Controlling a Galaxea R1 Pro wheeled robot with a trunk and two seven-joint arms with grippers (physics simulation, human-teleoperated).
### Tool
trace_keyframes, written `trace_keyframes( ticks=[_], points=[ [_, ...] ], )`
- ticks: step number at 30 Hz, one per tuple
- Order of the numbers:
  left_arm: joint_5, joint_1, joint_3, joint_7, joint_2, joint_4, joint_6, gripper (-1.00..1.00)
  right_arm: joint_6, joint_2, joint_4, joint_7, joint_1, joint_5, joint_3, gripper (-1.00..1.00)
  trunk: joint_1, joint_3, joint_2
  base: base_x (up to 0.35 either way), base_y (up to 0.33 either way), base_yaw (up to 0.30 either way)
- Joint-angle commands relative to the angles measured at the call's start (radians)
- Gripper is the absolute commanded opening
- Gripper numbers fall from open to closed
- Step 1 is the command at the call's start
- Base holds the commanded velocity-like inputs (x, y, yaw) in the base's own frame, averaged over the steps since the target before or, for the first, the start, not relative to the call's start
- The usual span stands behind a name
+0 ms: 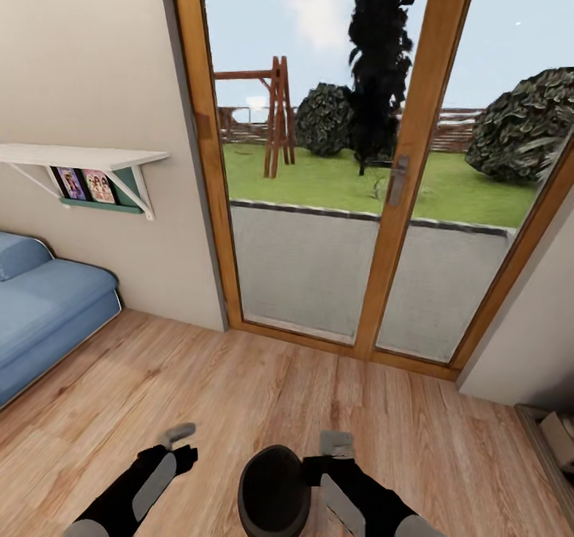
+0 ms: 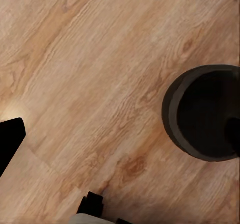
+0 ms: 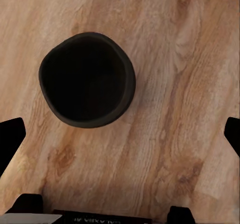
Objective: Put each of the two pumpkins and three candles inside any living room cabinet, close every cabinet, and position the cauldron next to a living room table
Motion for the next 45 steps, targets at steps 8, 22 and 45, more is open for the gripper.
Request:
trace_keyframes(
  ticks=[8,22,45],
  points=[
    [-0.006,-0.025,-0.041,-0.076,-0.032,-0.064,0.045,1.0,0.075,0.0,-0.02,-0.047,-0.07,-0.011,0.006,1.0,0.0,-0.002,-0.001,0.0,0.0,0.0],
    [-0.016,-0.026,-0.101,-0.113,-0.034,-0.07,0.027,1.0,0.085,0.002,-0.026,-0.042,-0.098,-0.021,0.006,1.0,0.038,-0.033,-0.071,0.0,0.0,0.0],
    [-0.021,-0.026,-0.129,-0.121,-0.076,0.008,-0.035,1.0,0.083,0.002,-0.026,-0.047,-0.098,-0.018,0.008,1.0,0.127,-0.105,-0.232,0.0,0.0,0.0]
  ],
)
